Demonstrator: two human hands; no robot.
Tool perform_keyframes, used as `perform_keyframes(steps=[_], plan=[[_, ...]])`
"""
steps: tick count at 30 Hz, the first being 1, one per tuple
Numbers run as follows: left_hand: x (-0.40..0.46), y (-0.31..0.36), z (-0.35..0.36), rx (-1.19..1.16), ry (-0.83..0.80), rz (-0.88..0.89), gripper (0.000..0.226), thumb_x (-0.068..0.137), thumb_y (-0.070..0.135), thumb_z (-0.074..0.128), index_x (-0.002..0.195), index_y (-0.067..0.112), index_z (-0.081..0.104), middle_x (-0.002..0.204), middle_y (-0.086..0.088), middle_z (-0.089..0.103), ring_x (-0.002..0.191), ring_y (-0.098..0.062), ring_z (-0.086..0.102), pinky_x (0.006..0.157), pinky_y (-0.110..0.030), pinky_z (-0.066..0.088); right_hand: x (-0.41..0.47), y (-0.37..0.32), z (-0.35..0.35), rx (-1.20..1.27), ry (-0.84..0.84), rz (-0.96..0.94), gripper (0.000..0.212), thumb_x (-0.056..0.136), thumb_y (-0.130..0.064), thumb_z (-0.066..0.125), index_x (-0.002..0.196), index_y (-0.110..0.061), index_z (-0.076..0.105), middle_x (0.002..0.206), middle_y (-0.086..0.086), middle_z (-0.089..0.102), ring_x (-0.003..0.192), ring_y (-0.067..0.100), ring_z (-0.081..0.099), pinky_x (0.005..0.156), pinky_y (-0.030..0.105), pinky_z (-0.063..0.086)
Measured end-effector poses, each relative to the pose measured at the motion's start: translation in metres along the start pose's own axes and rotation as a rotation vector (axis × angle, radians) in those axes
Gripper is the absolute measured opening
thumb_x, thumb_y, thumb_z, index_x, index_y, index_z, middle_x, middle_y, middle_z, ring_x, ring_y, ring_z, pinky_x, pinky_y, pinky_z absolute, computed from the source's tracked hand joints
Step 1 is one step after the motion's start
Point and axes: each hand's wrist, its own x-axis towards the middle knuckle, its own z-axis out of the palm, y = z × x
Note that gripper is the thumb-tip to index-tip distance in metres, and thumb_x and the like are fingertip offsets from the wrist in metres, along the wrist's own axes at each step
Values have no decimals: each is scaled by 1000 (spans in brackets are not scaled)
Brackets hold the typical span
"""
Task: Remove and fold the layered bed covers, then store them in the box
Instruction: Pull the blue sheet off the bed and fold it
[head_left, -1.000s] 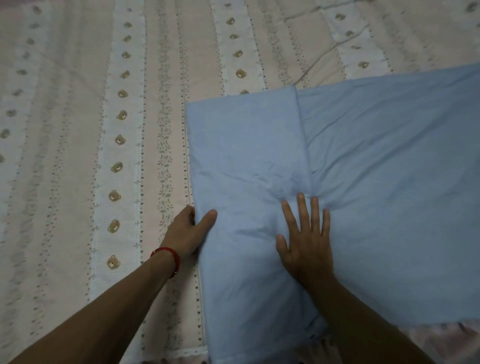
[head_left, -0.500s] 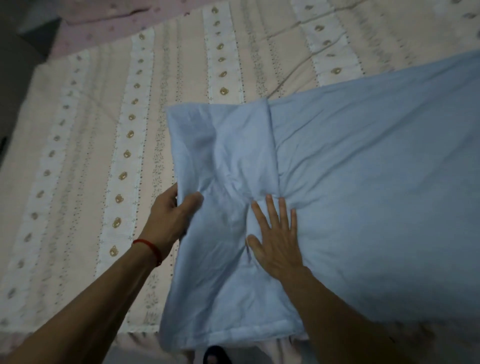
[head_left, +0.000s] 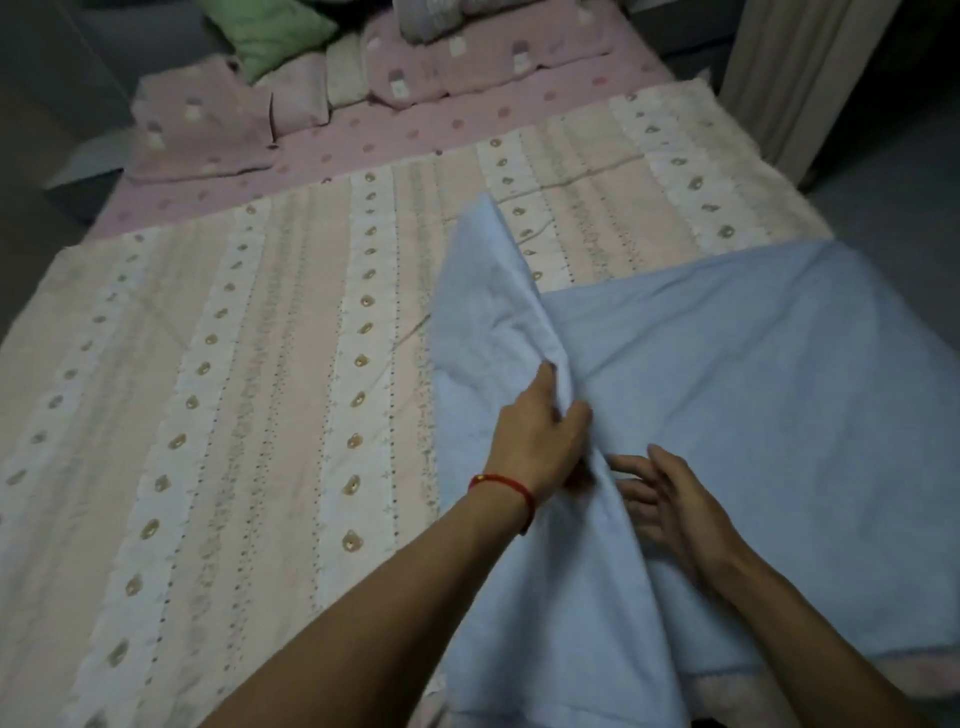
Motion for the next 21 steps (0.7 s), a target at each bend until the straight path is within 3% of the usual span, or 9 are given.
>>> perform_keyframes(steps=[2, 3, 4, 6, 8, 12, 16, 19, 21], plan=[[-5, -12, 30, -188, -134, -156, 74, 98, 44, 55, 159, 24, 18, 98, -5, 72, 82, -24, 72, 71, -31, 58, 0, 12, -22, -43, 112, 89, 46, 102, -52, 41, 112, -18, 71, 90, 4, 74, 83, 24, 68, 73, 35, 52], [-9, -27, 40, -178, -141, -200, 75, 98, 45, 56, 159, 24, 18, 98, -2, 70, 86, -22, 71, 78, -34, 58, 1, 22, -32, -136, 180, 116, 42, 104, -49, 42, 111, -18, 69, 96, 5, 73, 89, 24, 67, 79, 37, 54], [-14, -44, 45, -26, -134, -204, 70, 98, 43, 55, 157, 23, 24, 106, 0, 69, 97, -22, 67, 87, -34, 53, 0, 32, -39, -279, 230, 115, 36, 104, -46, 46, 112, -18, 67, 103, 5, 71, 93, 22, 66, 84, 37, 54], [-26, -88, 44, 419, -87, -182, 60, 97, 39, 53, 151, 22, 35, 134, -7, 55, 123, -28, 50, 102, -36, 41, -7, 52, -45, -561, 292, 41, 28, 102, -42, 53, 113, -19, 64, 107, 1, 69, 90, 13, 63, 80, 30, 51], [-41, -123, 33, 633, -34, -241, 55, 95, 38, 53, 146, 25, 37, 145, -9, 38, 131, -32, 38, 104, -42, 40, -12, 67, -44, -648, 310, 7, 29, 99, -47, 56, 110, -21, 61, 107, -1, 69, 92, 16, 63, 79, 30, 49], [-55, -166, 16, 390, -47, -457, 74, 93, 33, 59, 155, 23, 19, 148, -18, 36, 131, -39, 44, 111, -45, 39, -17, 81, -29, -686, 372, -55, 33, 99, -47, 55, 115, -18, 55, 113, 7, 69, 105, 30, 66, 91, 40, 53], [-52, -168, 11, 315, -88, -406, 92, 93, 37, 65, 159, 11, 6, 160, -15, 31, 145, -30, 35, 116, -32, 26, -25, 72, -27, -674, 510, -202, 23, 99, -37, 57, 111, -17, 56, 106, 12, 73, 99, 34, 68, 84, 41, 53], [-44, -167, 16, 347, -133, -401, 100, 88, 38, 69, 159, 12, 2, 159, -16, 30, 146, -30, 33, 118, -32, 24, -24, 73, -44, -807, 518, -26, 25, 97, -47, 56, 107, -24, 52, 108, 10, 72, 98, 32, 68, 83, 41, 54], [-26, -168, 17, 368, -107, -392, 103, 84, 46, 68, 158, 14, 3, 154, -19, 36, 140, -34, 39, 117, -39, 30, -14, 67, -44, -877, 516, -49, 29, 96, -49, 56, 112, -27, 47, 114, 5, 69, 100, 29, 67, 82, 38, 53]])
